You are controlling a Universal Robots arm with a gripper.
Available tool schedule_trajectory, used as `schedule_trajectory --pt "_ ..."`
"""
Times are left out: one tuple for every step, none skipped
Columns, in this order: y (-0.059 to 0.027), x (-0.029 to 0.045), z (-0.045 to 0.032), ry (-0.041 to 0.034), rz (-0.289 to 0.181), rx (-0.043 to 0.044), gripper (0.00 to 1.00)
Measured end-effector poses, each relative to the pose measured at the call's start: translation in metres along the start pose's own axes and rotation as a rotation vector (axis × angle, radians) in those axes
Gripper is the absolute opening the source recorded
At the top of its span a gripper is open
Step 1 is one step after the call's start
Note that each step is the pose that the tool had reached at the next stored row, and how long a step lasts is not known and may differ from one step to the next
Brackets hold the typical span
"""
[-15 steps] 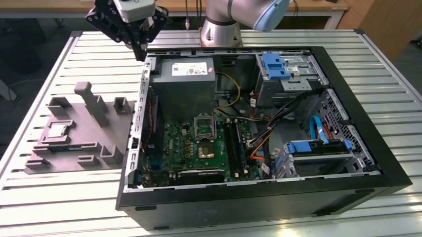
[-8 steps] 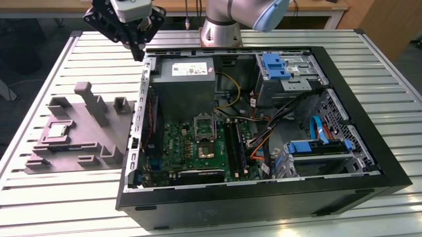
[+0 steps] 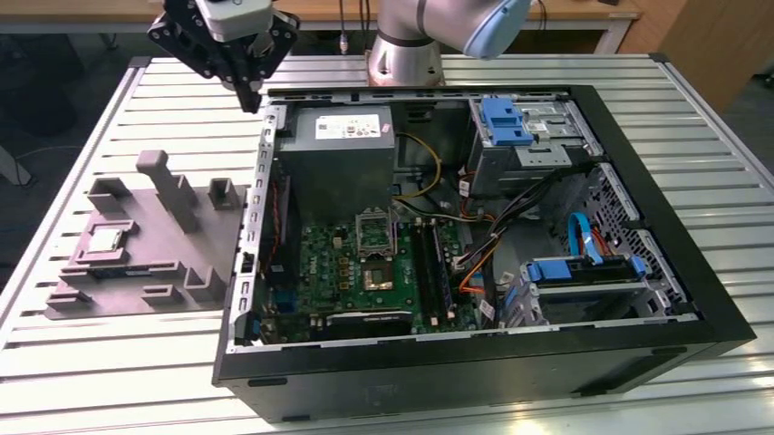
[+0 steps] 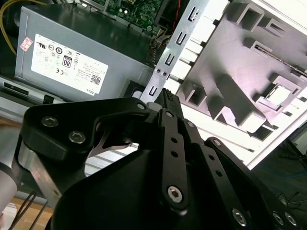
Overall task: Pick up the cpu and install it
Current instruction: 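Reach for the cpu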
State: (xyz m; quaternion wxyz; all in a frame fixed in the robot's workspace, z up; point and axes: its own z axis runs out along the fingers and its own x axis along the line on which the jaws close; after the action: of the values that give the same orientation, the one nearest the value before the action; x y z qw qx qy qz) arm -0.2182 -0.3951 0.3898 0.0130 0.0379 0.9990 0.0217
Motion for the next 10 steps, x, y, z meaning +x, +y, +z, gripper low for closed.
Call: schedule_trajectory --pt "0.0000 0.0005 0.0000 0.0000 0.000 0.0000 0.11" --pt "-0.0001 0.0010 0.0000 0.0000 0.000 0.0001 0.11" --pt "-0.0001 0.0014 0.0000 0.0000 0.000 0.0000 0.11" --pt "-0.0001 0.0019 0.0000 -0.0001 0.000 0.0000 0.11" --pt "-0.0002 0.0023 0.0000 0.0000 0.000 0.0000 0.11" --pt "-0.0002 0.0028 0.0000 0.0000 0.000 0.0000 0.11" --pt "-0.0003 0.0033 0.0000 0.0000 0.000 0.0000 0.11" --pt "-0.0003 0.0040 0.0000 0.0000 0.000 0.0001 0.11" --pt "-0.0004 0.0049 0.0000 0.0001 0.000 0.0001 0.11" --pt "-0.0004 0.0058 0.0000 0.0000 0.000 0.0001 0.11"
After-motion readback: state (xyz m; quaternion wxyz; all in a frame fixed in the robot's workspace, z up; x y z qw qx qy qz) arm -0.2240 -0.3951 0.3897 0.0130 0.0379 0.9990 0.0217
